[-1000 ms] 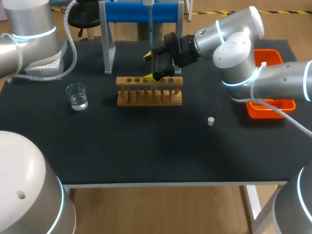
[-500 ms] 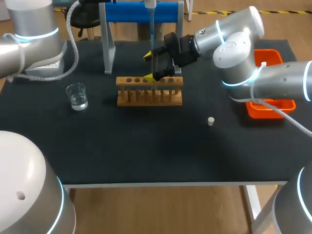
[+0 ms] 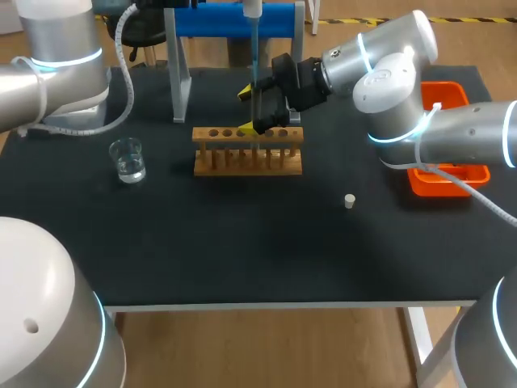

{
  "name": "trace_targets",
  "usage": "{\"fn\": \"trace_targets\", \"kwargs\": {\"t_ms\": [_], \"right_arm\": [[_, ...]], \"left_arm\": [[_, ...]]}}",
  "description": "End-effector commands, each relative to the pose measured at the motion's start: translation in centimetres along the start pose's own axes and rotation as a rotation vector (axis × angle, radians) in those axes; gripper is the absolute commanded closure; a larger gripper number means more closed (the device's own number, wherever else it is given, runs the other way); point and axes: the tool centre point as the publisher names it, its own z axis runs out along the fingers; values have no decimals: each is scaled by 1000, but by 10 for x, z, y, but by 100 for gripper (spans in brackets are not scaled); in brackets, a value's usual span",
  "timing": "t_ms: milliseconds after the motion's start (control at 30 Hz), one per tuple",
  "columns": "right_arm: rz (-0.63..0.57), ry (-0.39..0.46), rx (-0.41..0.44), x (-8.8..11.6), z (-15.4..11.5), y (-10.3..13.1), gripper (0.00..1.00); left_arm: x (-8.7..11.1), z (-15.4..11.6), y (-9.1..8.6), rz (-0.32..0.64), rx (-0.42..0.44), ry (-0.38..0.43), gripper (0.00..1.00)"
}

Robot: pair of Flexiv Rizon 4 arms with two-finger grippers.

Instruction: Invert the test tube, pick up the pipette, mount the tip to pipette, aspirate from beaker and dispense into the tube, eject the tip, return the pipette, and cap with the stopper.

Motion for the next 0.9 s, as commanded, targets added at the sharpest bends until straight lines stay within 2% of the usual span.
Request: {"fn": "trace_targets", "kwargs": {"t_ms": [33,900], "right_arm": [[0,1,2,0,0,0,0],[0,1,2,0,0,0,0]], "left_arm": [[-6,1,2,-3,-4,11,100],[-17,-2,17,9,-15,0,100]]}}
